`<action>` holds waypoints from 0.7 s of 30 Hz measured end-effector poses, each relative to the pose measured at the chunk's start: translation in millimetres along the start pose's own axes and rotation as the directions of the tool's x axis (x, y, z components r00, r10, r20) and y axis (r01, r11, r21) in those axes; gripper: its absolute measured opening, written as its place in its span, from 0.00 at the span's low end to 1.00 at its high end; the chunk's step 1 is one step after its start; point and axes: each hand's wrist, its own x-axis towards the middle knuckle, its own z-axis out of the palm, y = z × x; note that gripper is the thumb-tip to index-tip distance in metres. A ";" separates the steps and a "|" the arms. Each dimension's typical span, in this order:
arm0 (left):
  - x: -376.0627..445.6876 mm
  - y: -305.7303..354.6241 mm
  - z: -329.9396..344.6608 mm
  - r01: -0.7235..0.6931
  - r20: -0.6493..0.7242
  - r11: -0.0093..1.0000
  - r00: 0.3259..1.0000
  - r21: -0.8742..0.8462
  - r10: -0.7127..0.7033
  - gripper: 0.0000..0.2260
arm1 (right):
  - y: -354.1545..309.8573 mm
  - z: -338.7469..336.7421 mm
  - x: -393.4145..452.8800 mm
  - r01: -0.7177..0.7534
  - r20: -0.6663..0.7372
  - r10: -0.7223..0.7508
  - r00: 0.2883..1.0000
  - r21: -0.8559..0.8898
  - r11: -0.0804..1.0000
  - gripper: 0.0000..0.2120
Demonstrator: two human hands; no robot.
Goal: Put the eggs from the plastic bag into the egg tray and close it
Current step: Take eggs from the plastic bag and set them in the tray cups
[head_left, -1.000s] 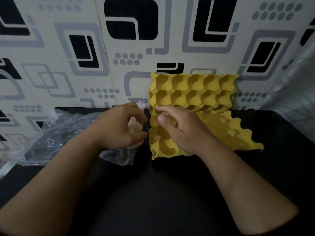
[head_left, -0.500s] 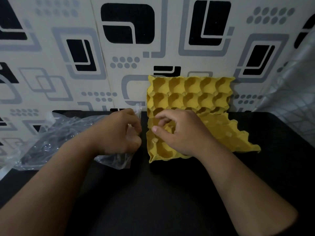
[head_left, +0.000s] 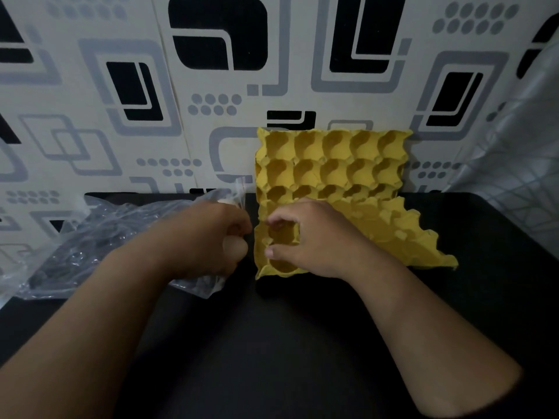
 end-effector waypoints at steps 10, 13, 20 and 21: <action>-2.4 3.0 -3.2 -0.022 -0.183 0.990 0.983 -0.142 -0.004 0.06 | 1.3 0.0 -0.1 0.026 -0.061 -0.021 0.998 0.070 0.997 0.25; -5.3 5.6 -4.7 -0.067 -0.324 0.986 0.946 -0.152 0.014 0.08 | 0.5 0.0 0.2 0.045 -0.087 -0.035 0.996 0.113 0.993 0.25; -2.6 12.8 -7.5 -0.222 -0.455 0.894 0.890 -0.389 0.024 0.16 | -1.1 -3.8 -1.0 0.125 -0.146 -0.083 0.986 0.307 0.943 0.20; -1.4 14.5 -5.2 -0.258 -0.478 0.861 0.878 -0.437 0.020 0.15 | -0.2 -6.4 -2.1 0.128 -0.143 -0.085 0.986 0.323 0.938 0.22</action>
